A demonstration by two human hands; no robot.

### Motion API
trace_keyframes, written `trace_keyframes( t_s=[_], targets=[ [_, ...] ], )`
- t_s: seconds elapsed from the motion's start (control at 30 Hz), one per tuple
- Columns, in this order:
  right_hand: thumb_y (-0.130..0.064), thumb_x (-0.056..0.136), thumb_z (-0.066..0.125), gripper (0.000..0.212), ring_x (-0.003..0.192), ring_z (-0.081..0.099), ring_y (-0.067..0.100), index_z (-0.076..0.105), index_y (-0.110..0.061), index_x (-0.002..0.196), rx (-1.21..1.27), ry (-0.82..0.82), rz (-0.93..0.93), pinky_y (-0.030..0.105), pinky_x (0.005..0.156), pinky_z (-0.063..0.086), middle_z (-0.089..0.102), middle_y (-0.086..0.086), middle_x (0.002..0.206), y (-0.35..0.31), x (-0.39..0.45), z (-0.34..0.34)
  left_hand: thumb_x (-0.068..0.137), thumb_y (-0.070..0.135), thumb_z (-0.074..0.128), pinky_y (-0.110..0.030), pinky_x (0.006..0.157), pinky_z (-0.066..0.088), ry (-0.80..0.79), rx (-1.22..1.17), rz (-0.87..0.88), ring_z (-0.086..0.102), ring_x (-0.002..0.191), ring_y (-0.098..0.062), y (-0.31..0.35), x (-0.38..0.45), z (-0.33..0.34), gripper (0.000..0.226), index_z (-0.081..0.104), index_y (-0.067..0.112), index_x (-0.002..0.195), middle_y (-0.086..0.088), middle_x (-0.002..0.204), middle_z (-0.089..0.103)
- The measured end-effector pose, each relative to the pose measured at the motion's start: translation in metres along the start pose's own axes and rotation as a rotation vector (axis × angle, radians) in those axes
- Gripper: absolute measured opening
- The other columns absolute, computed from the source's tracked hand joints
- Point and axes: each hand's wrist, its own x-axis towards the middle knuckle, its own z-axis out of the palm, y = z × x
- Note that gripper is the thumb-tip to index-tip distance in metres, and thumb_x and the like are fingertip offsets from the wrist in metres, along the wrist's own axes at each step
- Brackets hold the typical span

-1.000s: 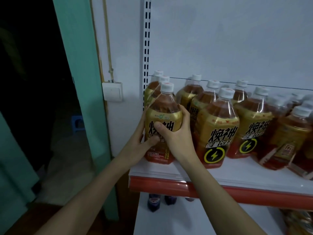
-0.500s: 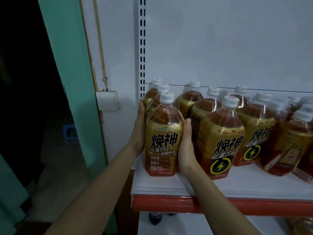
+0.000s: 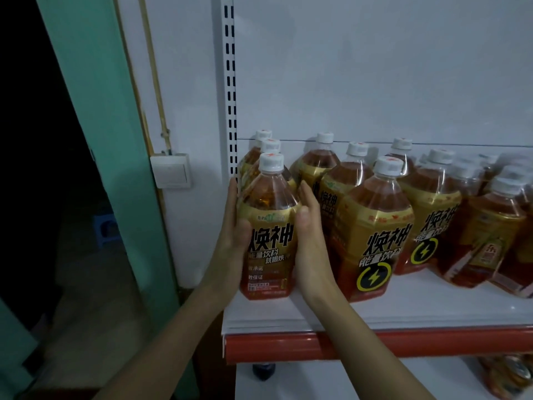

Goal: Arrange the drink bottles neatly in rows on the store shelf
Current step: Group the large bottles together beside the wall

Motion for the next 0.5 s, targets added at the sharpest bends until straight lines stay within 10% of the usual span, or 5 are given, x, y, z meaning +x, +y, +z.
trace_keyframes(
  t_s=[0.1, 0.23, 0.4, 0.5],
  targets=[
    [-0.066, 0.087, 0.052, 0.069, 0.121, 0.041, -0.027, 0.024, -0.053, 0.149, -0.021, 0.002, -0.067, 0.003, 0.094, 0.041, 0.038, -0.055, 0.127, 0.002, -0.002, 0.003, 0.070, 0.066, 0.071, -0.021, 0.099, 0.049, 0.051, 0.110, -0.004, 0.049, 0.132, -0.003, -0.013, -0.004, -0.001, 0.109, 0.006, 0.037, 0.154, 0.014, 0.151, 0.040],
    [-0.056, 0.082, 0.057, 0.075, 0.124, 0.049, -0.016, 0.033, -0.043, 0.152, -0.014, 0.015, -0.084, 0.009, 0.100, 0.046, 0.045, -0.034, 0.140, 0.004, 0.003, 0.004, 0.073, 0.054, 0.074, -0.016, 0.099, 0.044, 0.077, 0.127, 0.042, 0.049, 0.132, -0.003, -0.020, 0.005, -0.004, 0.102, 0.014, 0.033, 0.153, 0.009, 0.149, 0.042],
    [-0.062, 0.082, 0.054, 0.072, 0.108, 0.045, -0.033, 0.028, -0.054, 0.148, -0.011, -0.011, -0.027, 0.004, 0.093, 0.043, 0.041, -0.049, 0.122, 0.003, 0.002, -0.005, 0.071, 0.059, 0.072, -0.016, 0.095, 0.047, 0.070, 0.075, 0.015, 0.051, 0.129, -0.001, -0.020, 0.003, 0.001, 0.092, 0.021, 0.042, 0.146, 0.031, 0.137, 0.050],
    [-0.077, 0.089, 0.046, 0.069, 0.128, 0.042, -0.019, 0.028, -0.053, 0.151, -0.015, 0.008, -0.005, 0.030, 0.114, 0.040, 0.045, -0.039, 0.138, 0.008, 0.006, -0.006, 0.069, 0.064, 0.074, -0.019, 0.093, 0.050, 0.083, 0.066, -0.004, 0.052, 0.129, -0.003, -0.022, 0.005, 0.004, 0.094, 0.019, 0.051, 0.144, 0.030, 0.137, 0.051]
  ],
)
